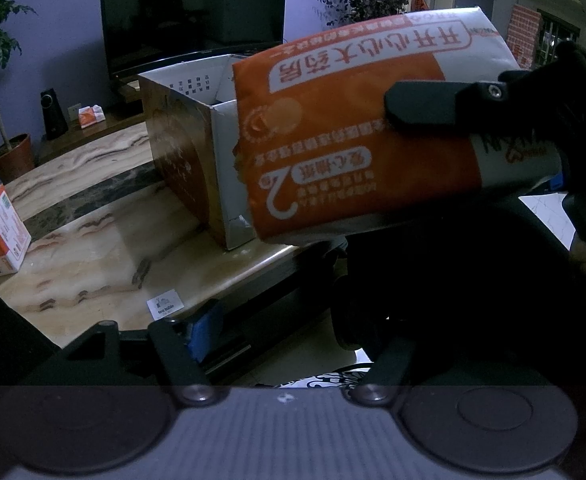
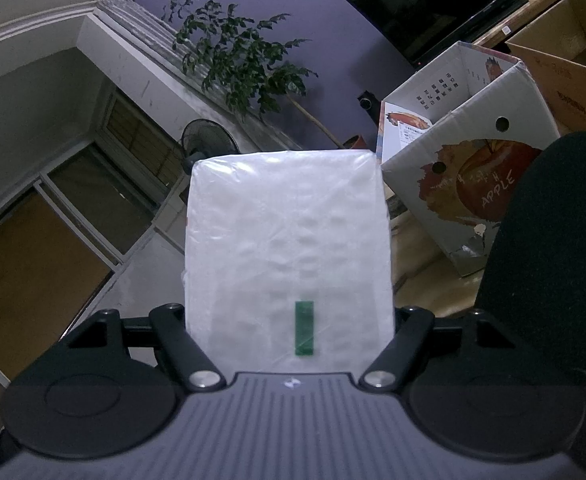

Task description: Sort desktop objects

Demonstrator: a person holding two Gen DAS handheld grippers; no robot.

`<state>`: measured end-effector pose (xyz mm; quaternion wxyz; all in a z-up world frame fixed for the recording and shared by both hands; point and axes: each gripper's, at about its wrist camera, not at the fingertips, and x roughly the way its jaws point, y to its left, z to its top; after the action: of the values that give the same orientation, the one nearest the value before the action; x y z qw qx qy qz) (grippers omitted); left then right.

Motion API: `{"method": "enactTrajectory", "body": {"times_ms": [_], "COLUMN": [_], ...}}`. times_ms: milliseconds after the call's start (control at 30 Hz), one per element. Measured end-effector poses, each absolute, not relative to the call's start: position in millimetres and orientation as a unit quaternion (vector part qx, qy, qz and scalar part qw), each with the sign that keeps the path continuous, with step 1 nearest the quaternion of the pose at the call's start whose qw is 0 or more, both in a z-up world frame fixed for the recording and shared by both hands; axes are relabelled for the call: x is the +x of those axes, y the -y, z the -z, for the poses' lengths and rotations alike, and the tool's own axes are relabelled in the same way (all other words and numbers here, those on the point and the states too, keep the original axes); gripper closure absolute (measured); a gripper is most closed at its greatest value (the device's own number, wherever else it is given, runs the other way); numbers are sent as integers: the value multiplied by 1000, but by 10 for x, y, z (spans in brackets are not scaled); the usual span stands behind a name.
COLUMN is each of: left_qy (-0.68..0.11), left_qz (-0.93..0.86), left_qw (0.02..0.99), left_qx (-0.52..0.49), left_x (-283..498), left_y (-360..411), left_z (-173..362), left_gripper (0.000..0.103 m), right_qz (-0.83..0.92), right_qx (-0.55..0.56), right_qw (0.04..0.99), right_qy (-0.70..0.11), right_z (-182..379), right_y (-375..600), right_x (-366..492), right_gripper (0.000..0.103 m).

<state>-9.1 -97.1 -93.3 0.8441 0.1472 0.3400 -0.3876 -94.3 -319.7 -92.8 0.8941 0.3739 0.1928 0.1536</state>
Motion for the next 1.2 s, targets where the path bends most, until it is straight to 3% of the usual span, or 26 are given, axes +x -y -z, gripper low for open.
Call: {"method": "enactTrajectory", "body": {"times_ms": [1200], "left_qy": [-344], "left_qz": [385], "left_qw": [845], "left_qx": [143], "left_x": [-95], "left_y": [948], "left_z": [916], "left_gripper": [33], "right_qz": [-136], "right_qx": [376], "right_qw": [897], "right_qy": [-191], "right_z": [927], "right_y": [3235], "right_x": [-939], "right_gripper": [28]}}
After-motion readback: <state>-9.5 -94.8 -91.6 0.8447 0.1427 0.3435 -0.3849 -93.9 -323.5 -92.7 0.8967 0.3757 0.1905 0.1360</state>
